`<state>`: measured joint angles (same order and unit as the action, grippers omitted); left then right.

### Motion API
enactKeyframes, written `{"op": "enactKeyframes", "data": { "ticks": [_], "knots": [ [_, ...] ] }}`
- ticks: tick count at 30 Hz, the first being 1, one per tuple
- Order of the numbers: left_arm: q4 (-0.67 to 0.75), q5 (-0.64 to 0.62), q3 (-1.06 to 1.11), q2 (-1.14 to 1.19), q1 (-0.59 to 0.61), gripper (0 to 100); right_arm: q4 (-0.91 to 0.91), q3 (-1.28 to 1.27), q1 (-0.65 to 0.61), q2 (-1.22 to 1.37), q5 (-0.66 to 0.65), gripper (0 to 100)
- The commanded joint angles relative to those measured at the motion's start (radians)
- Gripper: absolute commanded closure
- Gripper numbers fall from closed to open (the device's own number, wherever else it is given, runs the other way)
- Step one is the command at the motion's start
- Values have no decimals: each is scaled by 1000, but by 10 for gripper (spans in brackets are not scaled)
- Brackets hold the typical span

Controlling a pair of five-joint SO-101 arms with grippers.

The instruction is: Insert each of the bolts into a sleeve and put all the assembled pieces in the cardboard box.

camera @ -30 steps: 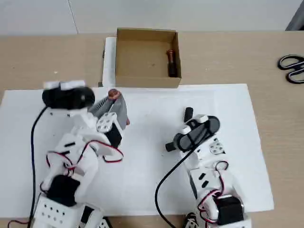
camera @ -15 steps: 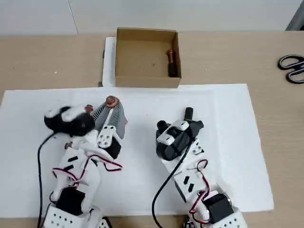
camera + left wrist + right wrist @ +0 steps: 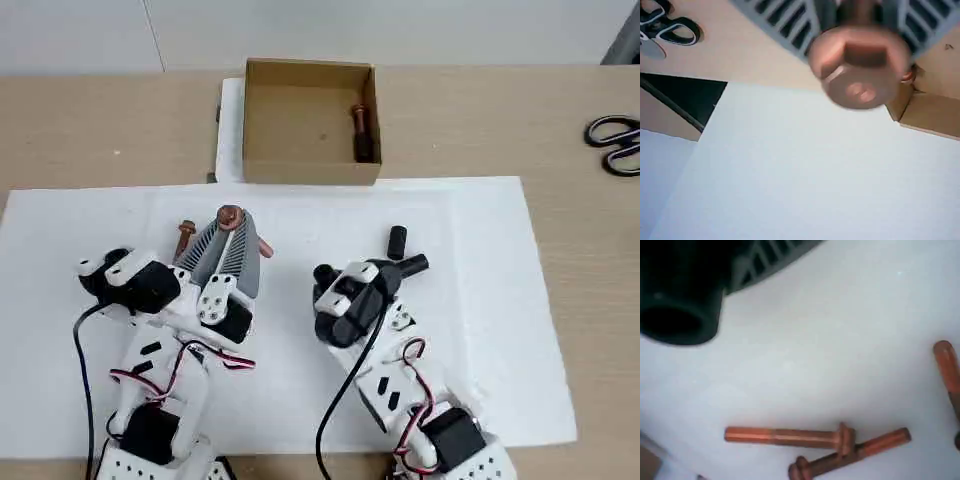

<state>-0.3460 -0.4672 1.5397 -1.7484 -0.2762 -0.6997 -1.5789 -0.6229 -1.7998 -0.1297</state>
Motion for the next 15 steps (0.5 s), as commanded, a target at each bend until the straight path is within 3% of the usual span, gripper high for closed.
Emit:
{"op": "enactKeyframes", "data": {
  "ticks": [1,9,15],
  "knots": [
    [12,-12,-7,-20,3,995,30,-12,-30,-12,14,996],
    [-17,-94,-1,-15,-12,995,119,-55,-68,-12,6,995],
    [-66,-100,-1,-18,-94,995,142,-75,-96,-12,-37,995]
  ]
}}
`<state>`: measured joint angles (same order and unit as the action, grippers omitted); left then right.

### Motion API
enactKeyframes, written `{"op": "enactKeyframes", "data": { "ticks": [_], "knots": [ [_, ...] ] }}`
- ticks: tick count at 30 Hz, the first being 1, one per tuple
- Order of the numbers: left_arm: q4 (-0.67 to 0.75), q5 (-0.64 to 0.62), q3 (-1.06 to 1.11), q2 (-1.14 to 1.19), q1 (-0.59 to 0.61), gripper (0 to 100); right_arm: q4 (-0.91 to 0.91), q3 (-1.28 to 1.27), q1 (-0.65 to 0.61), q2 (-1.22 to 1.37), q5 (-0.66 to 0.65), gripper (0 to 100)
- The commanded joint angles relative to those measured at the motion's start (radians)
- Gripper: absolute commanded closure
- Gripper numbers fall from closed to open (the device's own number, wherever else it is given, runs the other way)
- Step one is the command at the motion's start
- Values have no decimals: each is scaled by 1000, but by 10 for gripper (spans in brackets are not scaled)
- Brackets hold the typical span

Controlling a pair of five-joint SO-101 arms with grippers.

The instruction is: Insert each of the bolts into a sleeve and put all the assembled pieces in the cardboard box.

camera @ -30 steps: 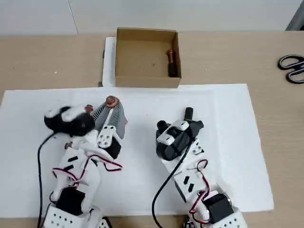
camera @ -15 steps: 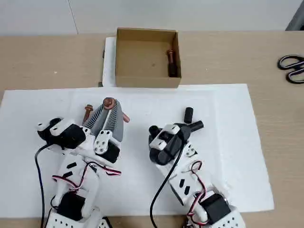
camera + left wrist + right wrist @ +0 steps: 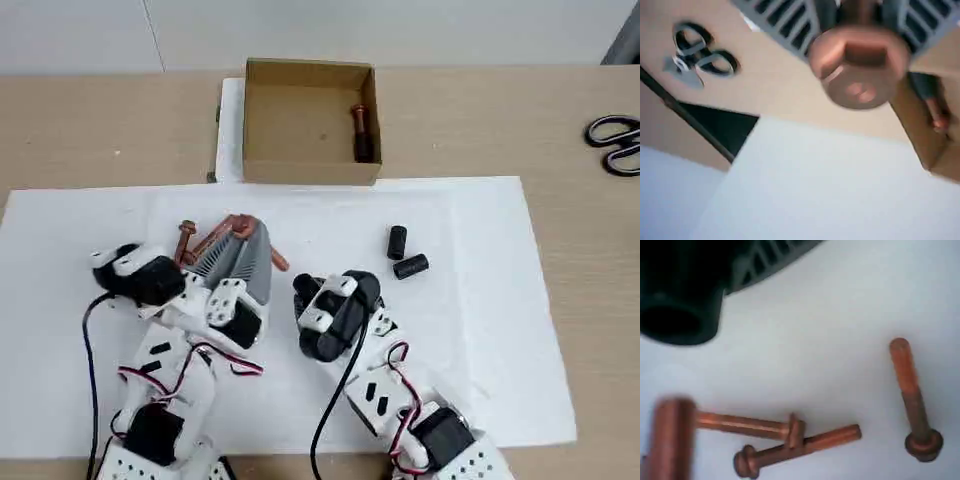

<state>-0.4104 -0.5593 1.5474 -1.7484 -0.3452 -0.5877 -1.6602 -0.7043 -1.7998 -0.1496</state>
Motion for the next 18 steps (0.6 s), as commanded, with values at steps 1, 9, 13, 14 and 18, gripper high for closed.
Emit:
{"op": "enactKeyframes", "data": {
  "ticks": [1,9,13,14,18],
  "knots": [
    [-2,-8,-8,-18,-31,995,30,6,-22,-12,-15,995],
    [-9,-2,-12,-18,-55,995,30,-6,-22,-12,-20,995],
    [-49,-2,-28,-18,-55,995,30,-2,-19,-12,-21,995],
    [-69,-2,-39,-18,-55,995,30,-3,-13,-12,-21,995],
    [-110,-2,-82,-18,-55,995,30,-6,18,-12,-21,995]
  ]
}}
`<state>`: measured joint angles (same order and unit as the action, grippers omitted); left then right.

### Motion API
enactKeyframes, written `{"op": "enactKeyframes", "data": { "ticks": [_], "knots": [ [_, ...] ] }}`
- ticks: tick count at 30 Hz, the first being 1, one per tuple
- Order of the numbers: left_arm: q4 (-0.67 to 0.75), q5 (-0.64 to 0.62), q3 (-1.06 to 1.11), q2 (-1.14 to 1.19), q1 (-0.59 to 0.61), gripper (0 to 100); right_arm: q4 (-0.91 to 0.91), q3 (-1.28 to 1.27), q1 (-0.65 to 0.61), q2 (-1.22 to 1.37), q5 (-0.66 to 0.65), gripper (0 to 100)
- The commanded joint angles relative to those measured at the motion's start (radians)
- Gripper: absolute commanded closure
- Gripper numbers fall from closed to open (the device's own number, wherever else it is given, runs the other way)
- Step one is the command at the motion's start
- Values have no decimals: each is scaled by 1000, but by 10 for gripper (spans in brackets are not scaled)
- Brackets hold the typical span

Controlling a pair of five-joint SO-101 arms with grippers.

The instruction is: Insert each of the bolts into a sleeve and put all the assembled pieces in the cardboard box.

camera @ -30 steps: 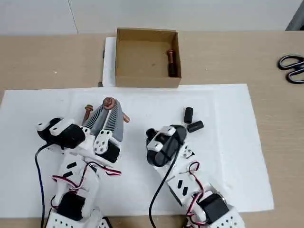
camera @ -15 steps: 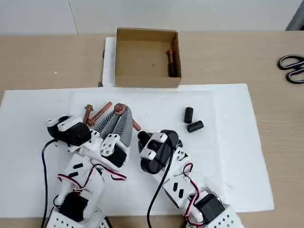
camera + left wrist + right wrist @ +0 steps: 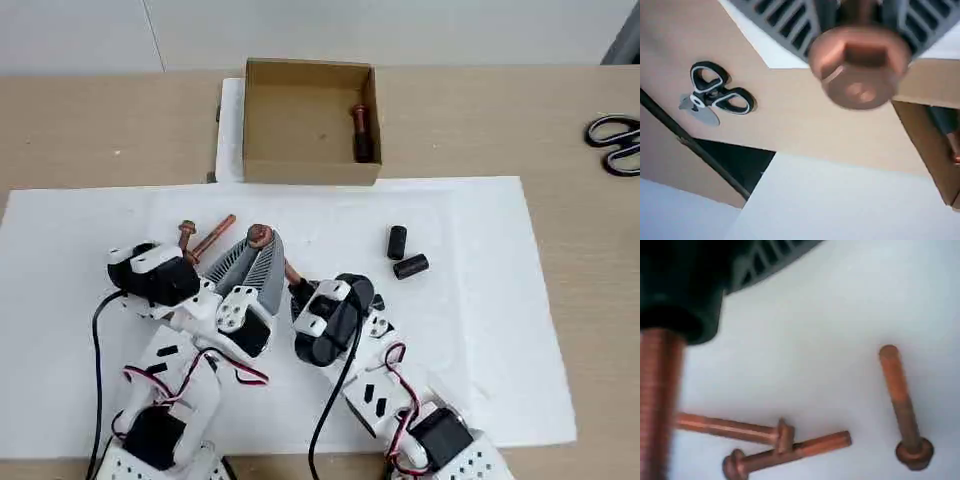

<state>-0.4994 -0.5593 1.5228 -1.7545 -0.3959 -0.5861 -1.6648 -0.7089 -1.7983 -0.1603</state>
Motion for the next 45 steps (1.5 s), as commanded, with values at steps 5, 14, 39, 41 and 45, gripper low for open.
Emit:
{"op": "enactKeyframes", "data": {
  "ticks": [5,14,39,41,45],
  "knots": [
    [-26,-2,-67,-9,-6,995,28,8,24,-13,-9,995],
    [-58,-5,-65,-9,-75,995,30,8,-15,-13,-9,995],
    [-100,23,-70,-9,-68,994,30,26,-24,-13,-11,995],
    [-109,12,-70,-9,-78,994,30,28,-24,-13,-11,995],
    [-109,12,-70,-9,-81,994,30,23,-24,-13,-11,995]
  ]
}}
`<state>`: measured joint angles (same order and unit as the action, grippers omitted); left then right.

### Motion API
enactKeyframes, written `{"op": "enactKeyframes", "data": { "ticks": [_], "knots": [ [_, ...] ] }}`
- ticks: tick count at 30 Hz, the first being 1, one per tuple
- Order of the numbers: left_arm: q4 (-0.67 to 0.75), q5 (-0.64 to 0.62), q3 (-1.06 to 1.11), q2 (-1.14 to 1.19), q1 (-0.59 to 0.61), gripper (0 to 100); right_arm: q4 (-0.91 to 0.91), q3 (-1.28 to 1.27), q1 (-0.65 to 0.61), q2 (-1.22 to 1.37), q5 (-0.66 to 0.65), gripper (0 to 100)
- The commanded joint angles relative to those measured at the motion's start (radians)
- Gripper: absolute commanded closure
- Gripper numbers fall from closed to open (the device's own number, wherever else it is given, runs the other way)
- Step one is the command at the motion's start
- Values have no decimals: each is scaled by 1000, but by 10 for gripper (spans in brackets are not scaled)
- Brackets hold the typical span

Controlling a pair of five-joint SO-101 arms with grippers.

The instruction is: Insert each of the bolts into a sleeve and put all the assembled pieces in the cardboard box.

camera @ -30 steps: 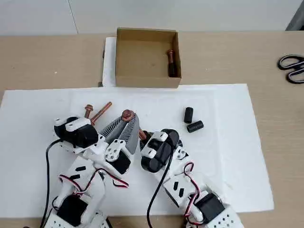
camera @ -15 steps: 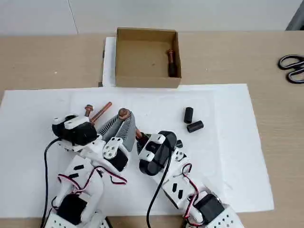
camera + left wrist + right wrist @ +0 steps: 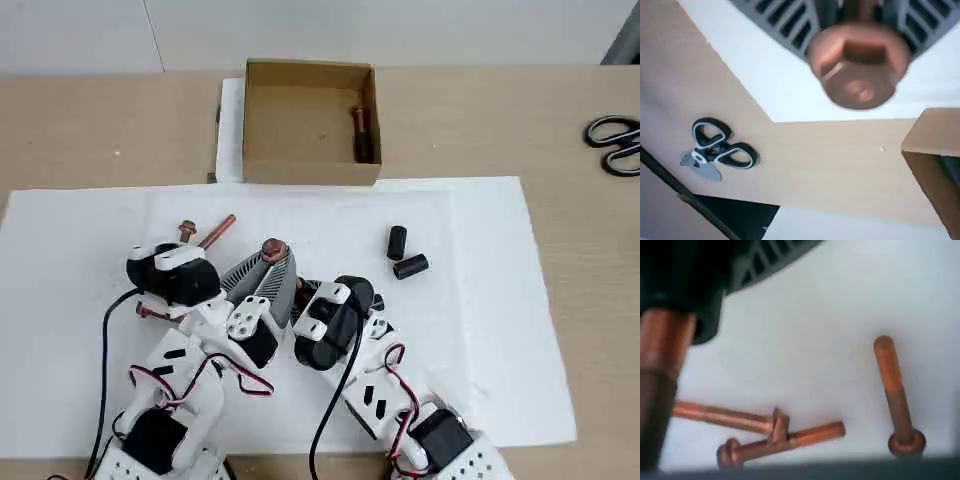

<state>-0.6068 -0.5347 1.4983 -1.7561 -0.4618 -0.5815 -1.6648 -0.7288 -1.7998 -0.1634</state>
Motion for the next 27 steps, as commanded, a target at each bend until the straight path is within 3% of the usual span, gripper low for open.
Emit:
{"op": "enactKeyframes", "data": {
  "ticks": [1,19,27],
  "knots": [
    [-3,-12,-45,-8,-15,994,25,23,-4,-12,-8,995],
    [-261,23,-38,-8,-77,994,122,31,-2,-12,-25,995],
    [-227,48,-24,-11,-81,990,142,29,-2,-12,-71,995]
  ]
}}
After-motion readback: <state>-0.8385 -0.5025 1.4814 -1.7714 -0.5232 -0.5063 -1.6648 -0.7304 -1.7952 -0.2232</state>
